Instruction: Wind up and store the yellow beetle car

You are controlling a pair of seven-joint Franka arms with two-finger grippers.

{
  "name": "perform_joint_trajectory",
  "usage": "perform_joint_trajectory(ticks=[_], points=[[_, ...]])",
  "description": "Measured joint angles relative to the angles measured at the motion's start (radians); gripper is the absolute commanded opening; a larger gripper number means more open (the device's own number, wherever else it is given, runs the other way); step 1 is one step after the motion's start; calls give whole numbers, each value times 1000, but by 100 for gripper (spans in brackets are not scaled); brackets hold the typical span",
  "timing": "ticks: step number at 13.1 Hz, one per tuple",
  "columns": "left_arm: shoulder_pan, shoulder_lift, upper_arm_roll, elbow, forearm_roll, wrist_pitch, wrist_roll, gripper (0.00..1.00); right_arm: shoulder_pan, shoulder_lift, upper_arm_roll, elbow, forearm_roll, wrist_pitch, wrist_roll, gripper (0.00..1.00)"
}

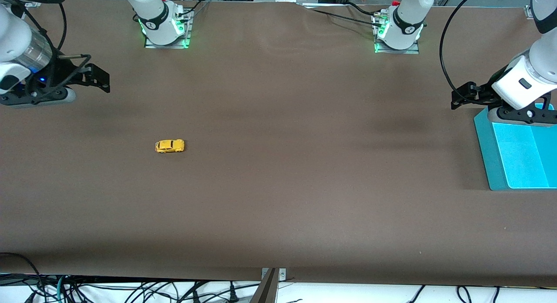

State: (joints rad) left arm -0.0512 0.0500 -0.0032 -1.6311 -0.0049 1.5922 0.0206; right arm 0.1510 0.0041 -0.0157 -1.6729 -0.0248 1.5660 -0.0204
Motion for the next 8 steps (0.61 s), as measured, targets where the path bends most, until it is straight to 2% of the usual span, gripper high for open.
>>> perform_joint_trajectory(ticks=[8], points=[[-5, 0, -3, 0, 0, 0, 0, 100, 9, 21, 32, -145, 1, 151, 0, 100]])
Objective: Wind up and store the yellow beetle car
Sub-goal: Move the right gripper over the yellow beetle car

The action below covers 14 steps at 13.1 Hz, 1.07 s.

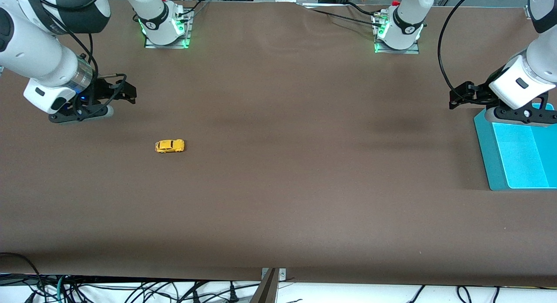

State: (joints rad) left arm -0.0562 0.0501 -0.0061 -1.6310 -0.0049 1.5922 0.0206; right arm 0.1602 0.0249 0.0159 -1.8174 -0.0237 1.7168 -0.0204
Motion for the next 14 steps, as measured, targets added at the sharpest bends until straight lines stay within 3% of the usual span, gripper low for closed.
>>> perform_joint_trajectory(ticks=[7, 14], points=[[0, 0, 0, 0, 0, 0, 0, 100, 1, 24, 29, -139, 0, 155, -317, 100], [-1, 2, -1, 0, 0, 0, 0, 100, 1, 162, 33, -150, 1, 279, -773, 100]])
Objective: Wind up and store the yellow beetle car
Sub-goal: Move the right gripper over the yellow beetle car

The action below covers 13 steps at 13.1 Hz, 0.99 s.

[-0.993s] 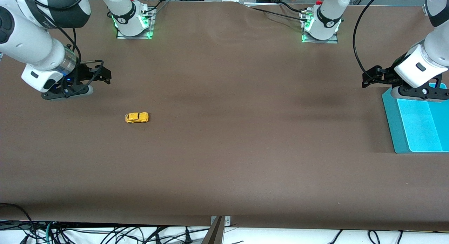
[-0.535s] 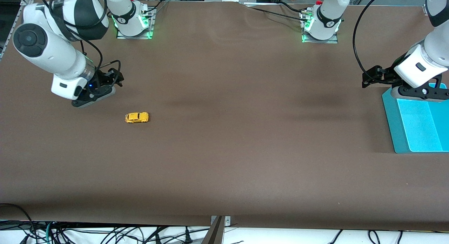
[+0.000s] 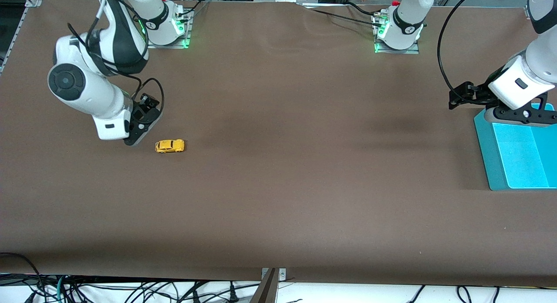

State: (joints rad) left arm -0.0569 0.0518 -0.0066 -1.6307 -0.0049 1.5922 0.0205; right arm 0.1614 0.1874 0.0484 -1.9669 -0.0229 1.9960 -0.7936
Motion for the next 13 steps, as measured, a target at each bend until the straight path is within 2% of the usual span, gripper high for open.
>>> perform_joint_trajectory(ticks=[6, 9, 13], points=[[0, 1, -2, 0, 0, 0, 0, 100, 0, 170, 1, -46, 0, 264, -281, 100], [0, 1, -2, 0, 0, 0, 0, 100, 0, 184, 1, -153, 0, 440, -377, 100], [0, 1, -2, 0, 0, 0, 0, 100, 0, 184, 1, -206, 0, 518, -466, 100]])
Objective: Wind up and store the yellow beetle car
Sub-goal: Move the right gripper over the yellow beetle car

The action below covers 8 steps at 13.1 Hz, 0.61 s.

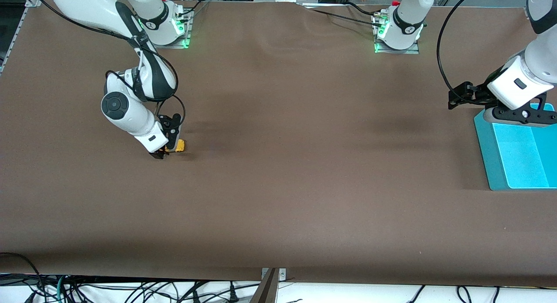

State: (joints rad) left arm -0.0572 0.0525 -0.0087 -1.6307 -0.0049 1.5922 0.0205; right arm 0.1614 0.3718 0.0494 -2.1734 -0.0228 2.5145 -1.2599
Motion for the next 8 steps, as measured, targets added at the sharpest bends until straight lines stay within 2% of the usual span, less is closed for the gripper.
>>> perform_joint_trajectory(ticks=[6, 8], points=[[0, 0, 0, 0, 0, 0, 0, 100, -3, 18, -1, -45, 0, 104, -99, 100], [0, 0, 0, 0, 0, 0, 0, 100, -5, 19, -1, -55, 0, 120, -115, 92]])
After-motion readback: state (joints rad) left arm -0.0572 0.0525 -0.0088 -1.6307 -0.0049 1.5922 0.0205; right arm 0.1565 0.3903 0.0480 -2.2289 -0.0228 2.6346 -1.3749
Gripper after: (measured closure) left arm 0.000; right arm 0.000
